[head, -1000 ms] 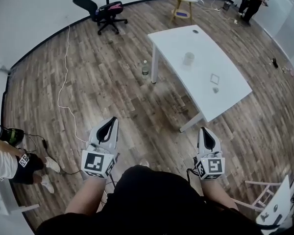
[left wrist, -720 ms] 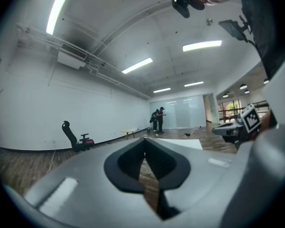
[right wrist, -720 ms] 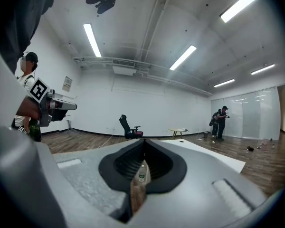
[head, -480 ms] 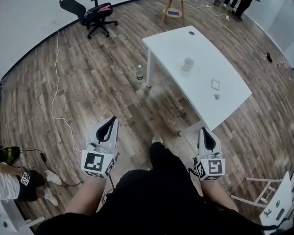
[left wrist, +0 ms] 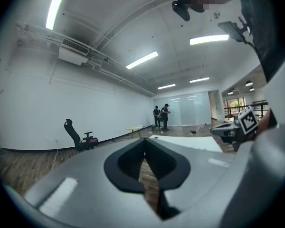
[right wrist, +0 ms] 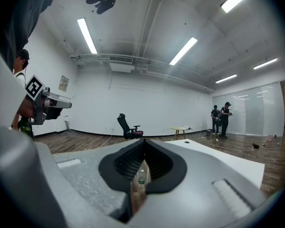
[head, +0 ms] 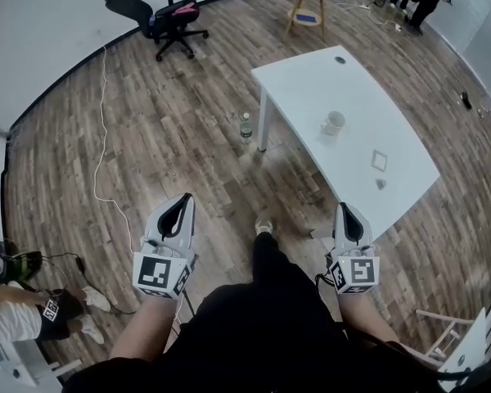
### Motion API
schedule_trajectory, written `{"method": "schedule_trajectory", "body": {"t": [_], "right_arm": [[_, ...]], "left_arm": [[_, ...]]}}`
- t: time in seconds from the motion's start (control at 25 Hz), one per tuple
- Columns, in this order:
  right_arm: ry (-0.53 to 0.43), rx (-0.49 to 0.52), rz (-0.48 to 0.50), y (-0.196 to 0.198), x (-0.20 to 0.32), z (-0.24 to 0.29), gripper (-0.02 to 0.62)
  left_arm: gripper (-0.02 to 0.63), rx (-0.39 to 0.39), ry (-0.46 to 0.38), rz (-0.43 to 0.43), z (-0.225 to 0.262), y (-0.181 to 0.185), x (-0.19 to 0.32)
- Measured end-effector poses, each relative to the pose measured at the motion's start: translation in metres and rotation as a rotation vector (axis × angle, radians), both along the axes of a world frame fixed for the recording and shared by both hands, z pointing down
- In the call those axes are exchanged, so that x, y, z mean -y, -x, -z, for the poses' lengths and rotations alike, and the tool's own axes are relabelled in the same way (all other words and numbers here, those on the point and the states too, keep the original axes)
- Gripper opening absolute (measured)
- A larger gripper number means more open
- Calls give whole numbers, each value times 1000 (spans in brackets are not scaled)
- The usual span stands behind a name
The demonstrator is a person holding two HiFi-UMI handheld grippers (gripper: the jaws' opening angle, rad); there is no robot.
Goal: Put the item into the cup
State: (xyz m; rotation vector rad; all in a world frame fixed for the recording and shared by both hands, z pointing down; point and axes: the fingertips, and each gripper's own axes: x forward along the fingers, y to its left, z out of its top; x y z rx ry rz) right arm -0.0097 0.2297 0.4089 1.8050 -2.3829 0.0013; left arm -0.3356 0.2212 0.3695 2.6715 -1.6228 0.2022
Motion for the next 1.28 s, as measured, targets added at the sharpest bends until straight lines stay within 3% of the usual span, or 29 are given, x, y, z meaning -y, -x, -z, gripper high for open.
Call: {"method": "schedule_trajectory", "body": {"t": [0.44,0.72,1.12,1.28], "right_arm": [[37,-19,82,11,135,2,2],[7,-19,141,7,217,6,2],[-13,-28,120,-4,270,6,2],[-25,-42,78,-9,287,11,2]], "left_arm": [[2,-19,64,54,-10,-1,124],[2,21,9,15,17,-38,215],[2,44,30,-16,13,-49,268],[1,43,26,-65,10,-58,297]]}}
